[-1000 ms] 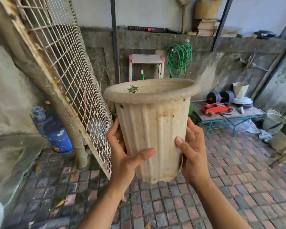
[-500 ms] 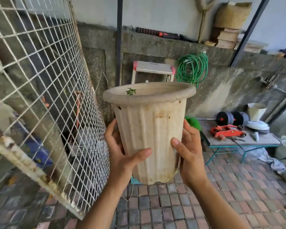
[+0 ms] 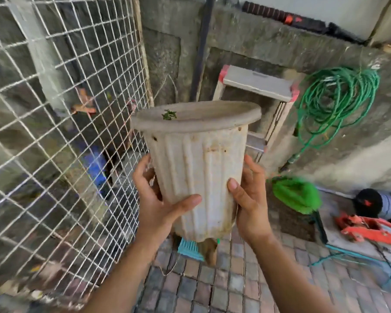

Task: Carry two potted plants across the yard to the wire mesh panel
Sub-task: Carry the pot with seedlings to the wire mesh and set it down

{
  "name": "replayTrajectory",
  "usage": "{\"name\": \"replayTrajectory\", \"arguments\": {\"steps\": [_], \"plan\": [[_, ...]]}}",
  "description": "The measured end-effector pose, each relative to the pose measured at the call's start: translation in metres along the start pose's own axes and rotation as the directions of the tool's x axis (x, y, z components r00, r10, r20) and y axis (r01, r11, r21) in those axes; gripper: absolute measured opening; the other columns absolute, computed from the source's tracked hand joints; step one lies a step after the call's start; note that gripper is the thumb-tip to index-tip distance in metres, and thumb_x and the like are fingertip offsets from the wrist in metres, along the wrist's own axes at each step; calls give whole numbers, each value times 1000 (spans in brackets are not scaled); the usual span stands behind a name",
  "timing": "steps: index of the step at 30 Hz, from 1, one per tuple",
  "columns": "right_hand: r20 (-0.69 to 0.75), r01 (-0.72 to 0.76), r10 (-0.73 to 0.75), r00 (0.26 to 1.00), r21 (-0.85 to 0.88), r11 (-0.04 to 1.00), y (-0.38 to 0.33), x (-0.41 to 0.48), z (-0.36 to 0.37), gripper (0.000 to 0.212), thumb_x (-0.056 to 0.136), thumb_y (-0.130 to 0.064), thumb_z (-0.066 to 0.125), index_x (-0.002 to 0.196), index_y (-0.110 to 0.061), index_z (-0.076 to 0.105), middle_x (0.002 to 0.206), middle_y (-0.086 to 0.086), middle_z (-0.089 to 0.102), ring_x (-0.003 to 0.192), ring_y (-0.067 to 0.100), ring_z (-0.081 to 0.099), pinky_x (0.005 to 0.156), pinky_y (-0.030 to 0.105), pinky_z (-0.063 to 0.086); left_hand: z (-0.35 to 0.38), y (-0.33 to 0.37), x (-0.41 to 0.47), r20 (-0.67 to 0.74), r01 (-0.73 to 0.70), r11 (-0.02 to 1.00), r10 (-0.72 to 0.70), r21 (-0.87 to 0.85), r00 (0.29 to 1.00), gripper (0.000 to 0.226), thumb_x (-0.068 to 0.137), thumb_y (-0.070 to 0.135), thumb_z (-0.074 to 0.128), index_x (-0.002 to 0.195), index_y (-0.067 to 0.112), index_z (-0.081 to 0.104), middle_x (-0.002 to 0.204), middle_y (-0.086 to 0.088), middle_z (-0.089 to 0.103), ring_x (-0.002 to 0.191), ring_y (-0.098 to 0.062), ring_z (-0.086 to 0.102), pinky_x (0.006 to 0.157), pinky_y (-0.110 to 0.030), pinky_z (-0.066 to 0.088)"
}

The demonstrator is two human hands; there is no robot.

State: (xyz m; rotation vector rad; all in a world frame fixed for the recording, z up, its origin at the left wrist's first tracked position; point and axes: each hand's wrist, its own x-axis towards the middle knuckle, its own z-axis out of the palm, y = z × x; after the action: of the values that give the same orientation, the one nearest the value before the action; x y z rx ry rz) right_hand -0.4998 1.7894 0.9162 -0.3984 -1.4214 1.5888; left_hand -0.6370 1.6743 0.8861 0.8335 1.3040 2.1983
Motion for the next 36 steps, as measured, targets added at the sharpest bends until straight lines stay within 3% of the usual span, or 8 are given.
{"name": "replayTrajectory", "arguments": {"steps": [3, 8, 13, 15, 19, 24, 28, 36], "plan": [[154, -52, 50, 987, 9, 999, 31, 37, -38, 54, 86, -14, 69, 134, -36, 61, 145, -5, 64, 134, 10, 59, 106, 31, 53, 26, -34, 5, -224, -12, 996, 32, 90, 974, 114, 45, 58, 105, 138, 62, 40, 159, -4, 49, 144, -22, 59, 112, -43, 58], [324, -160, 151, 934, 0, 987, 78, 79, -80, 59, 89, 3, 55, 145, -9, 41, 158, 21, 46, 145, 29, 48, 119, 54, 42, 54, -77, 4, -439, 18, 981, 69, 192, 896, 126, 47, 56, 104, 149, 37, 34, 162, -16, 45, 153, -38, 47, 121, -67, 44], [442, -324, 280, 852, 26, 946, 127, 97, -85, 64, 88, 4, 55, 150, -6, 43, 154, 20, 53, 145, 35, 50, 113, 51, 50, 40, -114, -1, -462, 57, 991, 7, 124, 887, 111, 61, -29, 86, 156, -9, 31, 164, -28, 41, 152, -46, 48, 112, -69, 53], [426, -366, 316, 848, 37, 930, 152, 95, -86, 64, 86, 4, 58, 147, -13, 48, 155, 21, 52, 146, 40, 48, 116, 60, 45, 27, -133, 0, -446, 66, 992, -13, 104, 895, 109, 58, -40, 80, 153, -16, 31, 161, -33, 42, 150, -50, 49, 110, -73, 52], [384, -417, 370, 846, 44, 908, 217, 88, -88, 67, 83, 4, 60, 142, -28, 55, 156, 21, 52, 146, 41, 48, 117, 68, 40, -9, -187, 0, -486, 77, 985, 6, 153, 874, 114, 57, -8, 93, 156, -9, 37, 156, -33, 49, 146, -52, 52, 111, -76, 48], [456, -453, 365, 812, 95, 887, 334, 72, -96, 62, 89, -16, 74, 144, -39, 59, 161, 8, 51, 150, 31, 47, 118, 51, 46, -50, -285, -18, -627, 39, 971, 121, 235, 769, 104, 58, 29, 99, 143, 64, 50, 167, -11, 46, 152, -29, 52, 121, -61, 49], [478, -439, 333, 812, 126, 890, 449, 45, -120, 69, 77, -44, 90, 141, -44, 62, 161, 8, 51, 149, 28, 48, 116, 43, 49, -96, -391, -38, -611, 57, 956, 136, 286, 780, 107, 67, 41, 98, 152, 56, 36, 168, -11, 44, 154, -29, 50, 123, -65, 45], [518, -441, 314, 796, 140, 886, 650, -9, -209, 76, 86, -3, 70, 151, -33, 45, 148, -9, 62, 141, 15, 56, 108, 33, 52, -167, -595, -81, -513, 115, 912, 114, 394, 851, 116, 67, 60, 94, 155, 32, 23, 161, -32, 41, 149, -48, 49, 117, -75, 44]]}}
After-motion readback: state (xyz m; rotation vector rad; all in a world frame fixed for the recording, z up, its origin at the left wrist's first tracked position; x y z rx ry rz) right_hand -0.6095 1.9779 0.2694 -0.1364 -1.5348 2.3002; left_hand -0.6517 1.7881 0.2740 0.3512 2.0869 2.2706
